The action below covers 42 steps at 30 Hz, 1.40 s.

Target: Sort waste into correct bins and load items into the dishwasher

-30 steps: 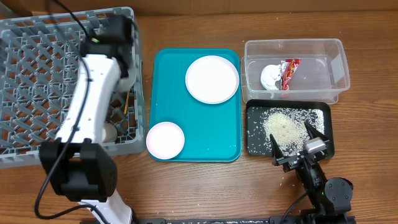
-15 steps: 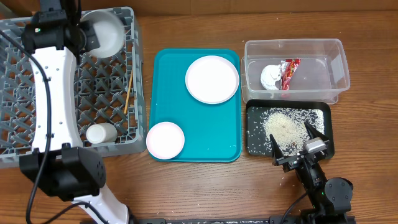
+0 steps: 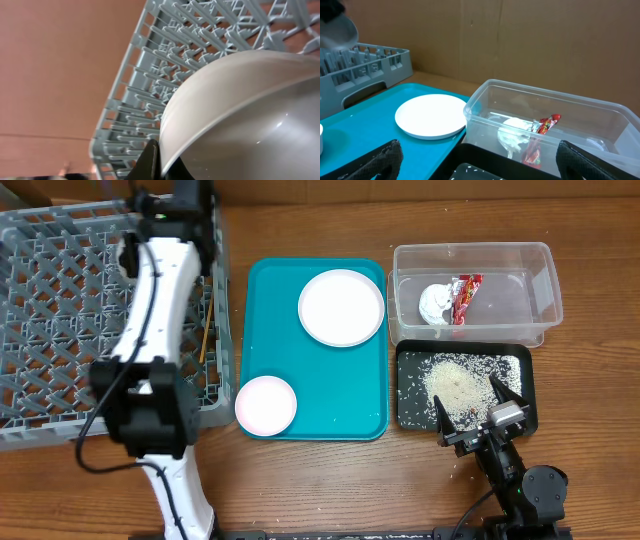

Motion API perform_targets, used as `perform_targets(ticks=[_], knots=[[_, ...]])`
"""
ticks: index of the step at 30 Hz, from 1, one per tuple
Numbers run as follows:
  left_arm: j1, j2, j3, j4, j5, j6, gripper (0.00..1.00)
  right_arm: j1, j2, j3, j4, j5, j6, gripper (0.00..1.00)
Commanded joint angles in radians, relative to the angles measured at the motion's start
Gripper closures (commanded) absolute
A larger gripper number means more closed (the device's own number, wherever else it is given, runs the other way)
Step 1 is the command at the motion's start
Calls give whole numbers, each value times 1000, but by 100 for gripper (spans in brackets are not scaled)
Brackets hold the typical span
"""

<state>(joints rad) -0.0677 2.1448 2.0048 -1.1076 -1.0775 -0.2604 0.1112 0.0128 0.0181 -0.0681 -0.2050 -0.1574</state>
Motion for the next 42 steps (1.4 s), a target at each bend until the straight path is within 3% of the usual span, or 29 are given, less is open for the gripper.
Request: perform_targets(ticks=[1,8,30,37,42], knots=[[-33,43,-2,-14,-211,-28,96,2,-10,-10,6,2,3,0],[-60,52,-2,-26,-245,-24,96,2,-10,-10,6,2,3,0],[-91,60,-89,-49,-129,-68,96,2,-10,-10,6,2,3,0],[-94,60,-150,-40,-201,-75,96,2,-10,-10,6,2,3,0],[-96,60,-148,-36,-328,-63,96,2,-10,-10,6,2,3,0]])
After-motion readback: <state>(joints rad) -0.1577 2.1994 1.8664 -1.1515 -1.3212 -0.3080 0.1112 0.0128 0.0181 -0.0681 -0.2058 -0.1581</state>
